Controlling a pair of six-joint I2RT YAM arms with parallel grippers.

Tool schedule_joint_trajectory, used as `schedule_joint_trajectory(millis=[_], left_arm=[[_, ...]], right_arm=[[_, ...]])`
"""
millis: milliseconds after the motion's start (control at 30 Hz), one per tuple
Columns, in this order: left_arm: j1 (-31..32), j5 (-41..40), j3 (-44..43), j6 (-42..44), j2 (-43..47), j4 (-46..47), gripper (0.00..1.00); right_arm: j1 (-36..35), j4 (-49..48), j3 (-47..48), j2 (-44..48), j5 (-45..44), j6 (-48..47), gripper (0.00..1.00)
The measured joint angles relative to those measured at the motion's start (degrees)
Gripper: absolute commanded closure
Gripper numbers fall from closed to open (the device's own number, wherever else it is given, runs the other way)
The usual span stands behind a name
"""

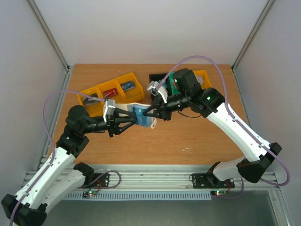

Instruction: Take the credit cards out of the card holder

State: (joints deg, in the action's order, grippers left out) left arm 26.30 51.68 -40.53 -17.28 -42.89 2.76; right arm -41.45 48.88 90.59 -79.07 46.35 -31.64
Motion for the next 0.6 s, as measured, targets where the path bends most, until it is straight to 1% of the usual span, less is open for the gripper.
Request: schedule_joint_trajectory(millis=[167,433,500,600], left_arm=[[-0.26,0.17,-0.09,-1.49,-0.22,1.01,0.57],[-1.25,1.14,-0.26,-4.37,-0.98,4.44,0.58],[-1.27,1.42,-0.61,-4.66,-1.29,4.63,0.59],[-1.27,1.46,-0.7,-4.81,-1.38,4.68,0.64]], right_arm=[[0.22,-0.02,0.11,0.2,-0.02,-0.31,0.97],[0.28,0.02,0.11,2.25,0.61,-0.44,0.97],[0.31,-0.15,0.11,2.43,0.68,-0.44,0.97],[0.31,-0.37,0.11,2.45,0.74,-0.37,0.97]])
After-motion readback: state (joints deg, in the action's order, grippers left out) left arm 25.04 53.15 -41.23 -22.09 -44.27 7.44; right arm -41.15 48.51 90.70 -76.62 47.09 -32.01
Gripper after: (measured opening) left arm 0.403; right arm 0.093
